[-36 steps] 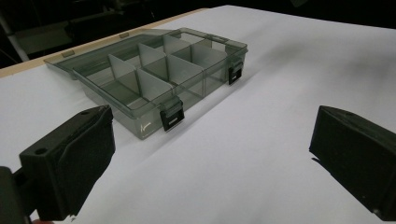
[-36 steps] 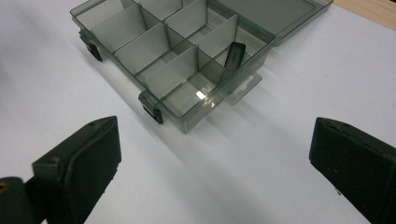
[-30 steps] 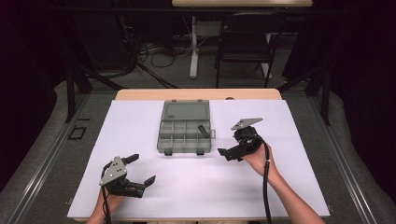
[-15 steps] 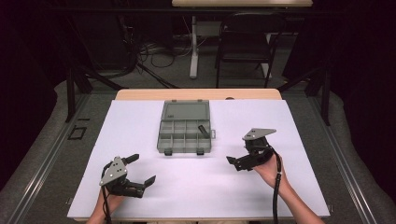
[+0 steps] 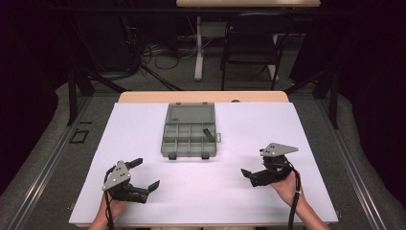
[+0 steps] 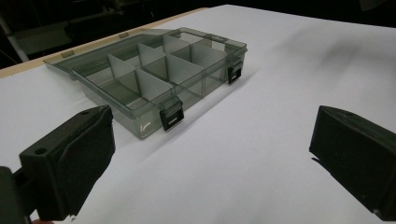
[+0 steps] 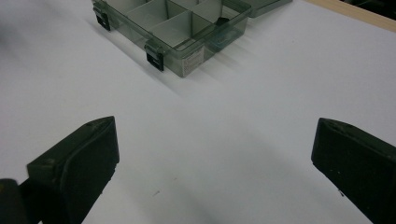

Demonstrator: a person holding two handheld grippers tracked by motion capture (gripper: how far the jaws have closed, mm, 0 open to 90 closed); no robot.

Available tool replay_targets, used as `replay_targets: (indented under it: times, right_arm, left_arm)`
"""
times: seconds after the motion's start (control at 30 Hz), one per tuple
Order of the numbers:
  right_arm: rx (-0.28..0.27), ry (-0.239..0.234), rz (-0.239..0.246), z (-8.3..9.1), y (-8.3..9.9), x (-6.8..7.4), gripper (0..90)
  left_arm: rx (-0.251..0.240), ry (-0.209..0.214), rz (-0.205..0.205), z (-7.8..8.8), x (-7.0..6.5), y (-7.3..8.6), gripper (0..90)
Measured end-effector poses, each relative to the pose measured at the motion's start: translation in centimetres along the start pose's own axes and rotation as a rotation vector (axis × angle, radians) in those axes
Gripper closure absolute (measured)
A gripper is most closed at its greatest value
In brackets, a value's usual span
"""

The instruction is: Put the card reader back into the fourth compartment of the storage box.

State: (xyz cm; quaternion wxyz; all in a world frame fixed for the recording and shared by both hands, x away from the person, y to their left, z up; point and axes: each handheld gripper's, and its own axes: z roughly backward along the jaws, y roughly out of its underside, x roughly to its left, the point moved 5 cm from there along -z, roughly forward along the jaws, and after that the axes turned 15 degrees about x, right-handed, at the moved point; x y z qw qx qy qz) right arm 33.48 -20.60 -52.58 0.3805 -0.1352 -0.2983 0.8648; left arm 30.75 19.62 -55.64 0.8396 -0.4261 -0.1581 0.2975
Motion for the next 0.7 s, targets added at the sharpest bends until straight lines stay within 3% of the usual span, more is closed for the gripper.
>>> replay_targets:
  times: [0.3, 0.7]
  right_arm:
    - [-0.028, 0.031, 0.003, 0.9, 2.8, 0.5, 0.0]
    - [-0.063, 0.052, 0.001, 1.5, 4.3, 0.9, 0.0]
  left_arm:
    - [0.002, 0.001, 0.001, 0.0, 0.0, 0.0, 0.1]
    - [0.010, -0.004, 0.001, -0.2, 0.0, 0.0, 0.1]
